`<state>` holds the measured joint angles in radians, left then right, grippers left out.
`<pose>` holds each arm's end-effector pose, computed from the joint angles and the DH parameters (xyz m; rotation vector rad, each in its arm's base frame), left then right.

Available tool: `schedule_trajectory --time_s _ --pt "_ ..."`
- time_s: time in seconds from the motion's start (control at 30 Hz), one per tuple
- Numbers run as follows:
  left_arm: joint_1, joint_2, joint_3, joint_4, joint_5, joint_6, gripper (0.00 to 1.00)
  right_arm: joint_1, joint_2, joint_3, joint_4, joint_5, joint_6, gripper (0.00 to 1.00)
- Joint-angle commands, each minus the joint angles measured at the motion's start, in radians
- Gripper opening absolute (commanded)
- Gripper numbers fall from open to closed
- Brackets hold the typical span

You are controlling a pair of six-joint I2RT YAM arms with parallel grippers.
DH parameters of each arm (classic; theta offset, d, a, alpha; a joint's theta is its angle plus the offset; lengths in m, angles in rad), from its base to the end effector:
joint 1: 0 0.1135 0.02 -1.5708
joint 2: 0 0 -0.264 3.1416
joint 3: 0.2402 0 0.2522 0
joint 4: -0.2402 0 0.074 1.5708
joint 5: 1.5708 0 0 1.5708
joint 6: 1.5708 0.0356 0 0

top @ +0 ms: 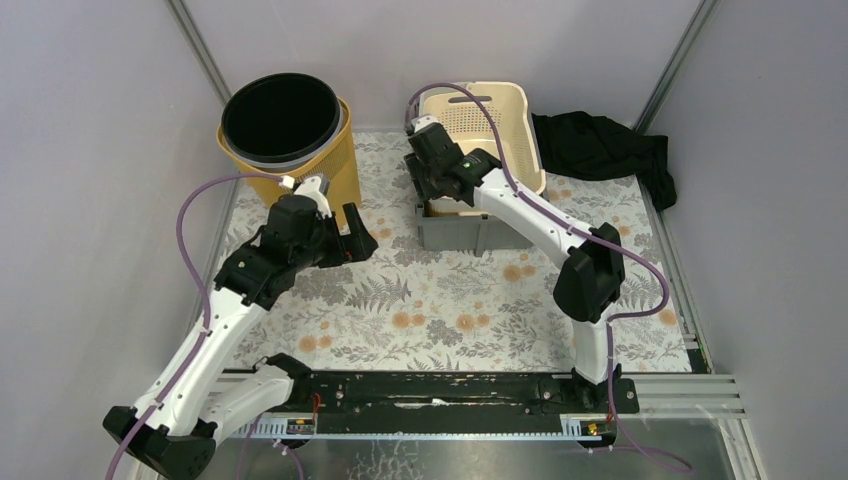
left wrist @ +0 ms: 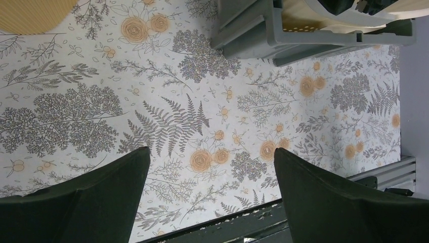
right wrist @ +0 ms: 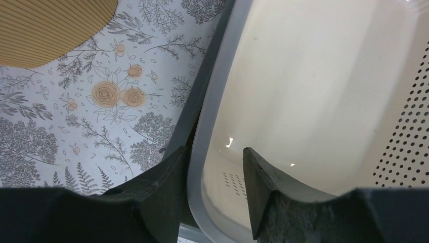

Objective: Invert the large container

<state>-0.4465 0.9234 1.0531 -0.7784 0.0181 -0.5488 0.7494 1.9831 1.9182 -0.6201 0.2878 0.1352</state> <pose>0.1650 -0.0797 0.3490 -0.1063 2.2768 -0.5586 0.3421 0.3045 0.3309 -0.5261 2.1643 0.1601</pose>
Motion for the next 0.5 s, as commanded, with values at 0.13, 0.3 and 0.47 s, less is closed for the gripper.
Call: schedule_trajectory --time_s 0.13,0.3,0.47 --pt "-0.008 0.0 -0.01 0.064 -0.019 -0.002 1.0 -0.011 -0.003 0.015 -0.098 0.134 -0.026 0.53" --pt "-0.009 0.01 -0.012 0.074 -0.01 -0.002 1.0 -0.01 0.032 0.046 -0.155 0.174 -0.029 0.48" --pt "-0.009 0.009 -0.011 0.075 -0.014 0.003 1.0 -0.01 0.081 0.1 -0.227 0.216 -0.033 0.3"
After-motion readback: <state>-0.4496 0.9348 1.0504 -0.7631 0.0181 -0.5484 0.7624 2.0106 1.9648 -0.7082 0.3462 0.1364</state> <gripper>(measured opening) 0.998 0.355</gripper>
